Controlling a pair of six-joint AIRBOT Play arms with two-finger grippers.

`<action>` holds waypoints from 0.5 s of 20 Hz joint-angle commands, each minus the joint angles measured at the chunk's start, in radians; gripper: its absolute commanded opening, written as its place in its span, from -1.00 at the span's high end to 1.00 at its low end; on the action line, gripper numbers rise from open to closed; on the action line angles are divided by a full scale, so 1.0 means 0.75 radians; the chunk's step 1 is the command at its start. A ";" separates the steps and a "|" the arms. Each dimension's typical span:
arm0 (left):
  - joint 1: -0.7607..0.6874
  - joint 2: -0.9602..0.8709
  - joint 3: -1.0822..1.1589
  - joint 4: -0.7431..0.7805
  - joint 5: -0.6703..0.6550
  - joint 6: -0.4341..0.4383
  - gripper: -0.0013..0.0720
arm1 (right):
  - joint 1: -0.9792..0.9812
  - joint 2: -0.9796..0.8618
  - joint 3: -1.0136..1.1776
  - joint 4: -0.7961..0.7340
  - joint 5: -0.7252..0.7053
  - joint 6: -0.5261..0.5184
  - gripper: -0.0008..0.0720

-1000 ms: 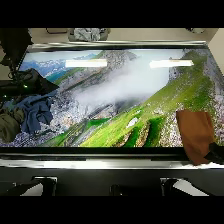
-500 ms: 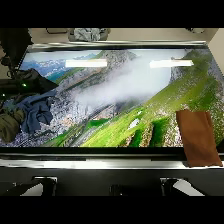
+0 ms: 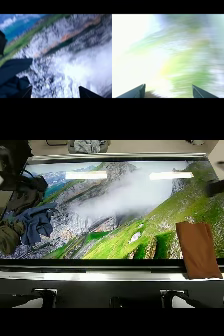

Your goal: Fold the shirts.

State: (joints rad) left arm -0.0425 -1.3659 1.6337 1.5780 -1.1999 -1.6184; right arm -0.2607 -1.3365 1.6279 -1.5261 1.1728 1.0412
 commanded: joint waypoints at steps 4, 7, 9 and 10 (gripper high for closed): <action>-0.044 -0.018 -0.387 -0.086 -0.125 -0.011 -1.00 | 0.333 -0.331 0.012 0.122 0.583 0.061 -0.82; -0.048 -0.010 -0.396 -0.085 -0.110 -0.006 -1.00 | 0.333 -0.319 0.012 0.032 0.577 0.062 -0.83; -0.048 -0.013 -0.396 -0.085 -0.110 -0.007 -1.00 | 0.333 -0.319 0.012 0.003 0.573 0.061 -0.83; -0.048 -0.014 -0.396 -0.085 -0.110 -0.006 -1.00 | 0.333 -0.319 0.012 0.004 0.570 0.061 -0.83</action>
State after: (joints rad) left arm -0.0757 -1.3773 1.3563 1.5219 -1.2869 -1.6264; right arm -0.0242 -1.5654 1.6367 -1.4979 1.5707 1.0817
